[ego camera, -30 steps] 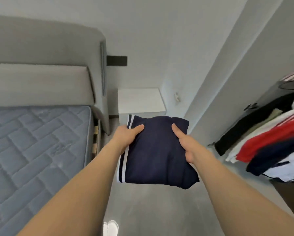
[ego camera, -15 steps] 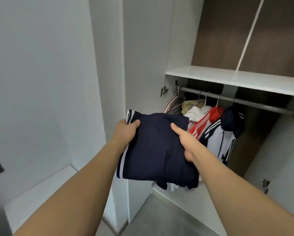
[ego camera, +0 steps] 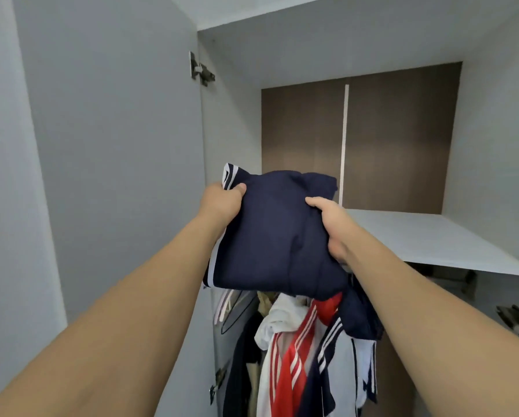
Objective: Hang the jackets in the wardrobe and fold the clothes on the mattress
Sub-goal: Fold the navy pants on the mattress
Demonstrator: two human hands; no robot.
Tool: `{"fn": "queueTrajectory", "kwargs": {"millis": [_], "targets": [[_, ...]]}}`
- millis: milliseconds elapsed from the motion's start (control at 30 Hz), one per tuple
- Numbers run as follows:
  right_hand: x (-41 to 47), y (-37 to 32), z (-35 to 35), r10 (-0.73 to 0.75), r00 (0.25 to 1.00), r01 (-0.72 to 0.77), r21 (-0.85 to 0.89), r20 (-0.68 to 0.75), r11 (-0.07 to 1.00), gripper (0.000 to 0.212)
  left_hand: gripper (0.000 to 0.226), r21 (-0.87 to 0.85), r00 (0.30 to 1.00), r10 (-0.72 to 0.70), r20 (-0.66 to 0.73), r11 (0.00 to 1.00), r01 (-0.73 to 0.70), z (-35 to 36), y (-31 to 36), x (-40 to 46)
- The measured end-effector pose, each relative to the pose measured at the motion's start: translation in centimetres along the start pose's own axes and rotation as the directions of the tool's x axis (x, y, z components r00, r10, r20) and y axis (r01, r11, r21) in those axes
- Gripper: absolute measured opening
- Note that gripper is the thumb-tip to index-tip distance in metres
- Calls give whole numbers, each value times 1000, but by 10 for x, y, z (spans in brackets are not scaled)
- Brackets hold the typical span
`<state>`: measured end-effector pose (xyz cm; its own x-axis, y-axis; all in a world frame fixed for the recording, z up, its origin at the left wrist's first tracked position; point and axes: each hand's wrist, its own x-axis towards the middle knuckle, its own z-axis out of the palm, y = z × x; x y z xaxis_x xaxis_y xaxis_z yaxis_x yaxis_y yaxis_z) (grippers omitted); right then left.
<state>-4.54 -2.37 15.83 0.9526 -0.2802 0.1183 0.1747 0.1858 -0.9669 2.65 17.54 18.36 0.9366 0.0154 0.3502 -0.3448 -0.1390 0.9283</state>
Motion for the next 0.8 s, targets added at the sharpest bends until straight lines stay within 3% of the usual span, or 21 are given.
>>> {"fn": "queueTrajectory", "kwargs": {"millis": [167, 333, 533, 633, 733, 800], "targets": [[92, -23, 2, -94, 995, 92, -44, -35, 995, 37, 28, 57, 995, 103, -18, 993, -101, 23, 13, 94], [187, -17, 11, -115, 984, 109, -53, -138, 993, 39, 18, 87, 991, 130, 29, 987, -132, 56, -7, 196], [300, 11, 14, -54, 967, 33, -86, -250, 996, 45, 40, 86, 991, 32, 131, 995, -43, 106, -64, 316], [358, 28, 17, -52, 926, 4, -127, -374, 992, 62, 44, 120, 987, -55, 154, 992, 36, 130, -92, 362], [402, 51, 19, -177, 831, -31, -362, -527, 932, 75, 44, 302, 988, -83, 128, 952, 41, 152, -129, 392], [428, 73, 16, -246, 850, -129, -637, -466, 760, 72, 53, 572, 992, 89, 84, 811, -121, 169, -163, 403]]}}
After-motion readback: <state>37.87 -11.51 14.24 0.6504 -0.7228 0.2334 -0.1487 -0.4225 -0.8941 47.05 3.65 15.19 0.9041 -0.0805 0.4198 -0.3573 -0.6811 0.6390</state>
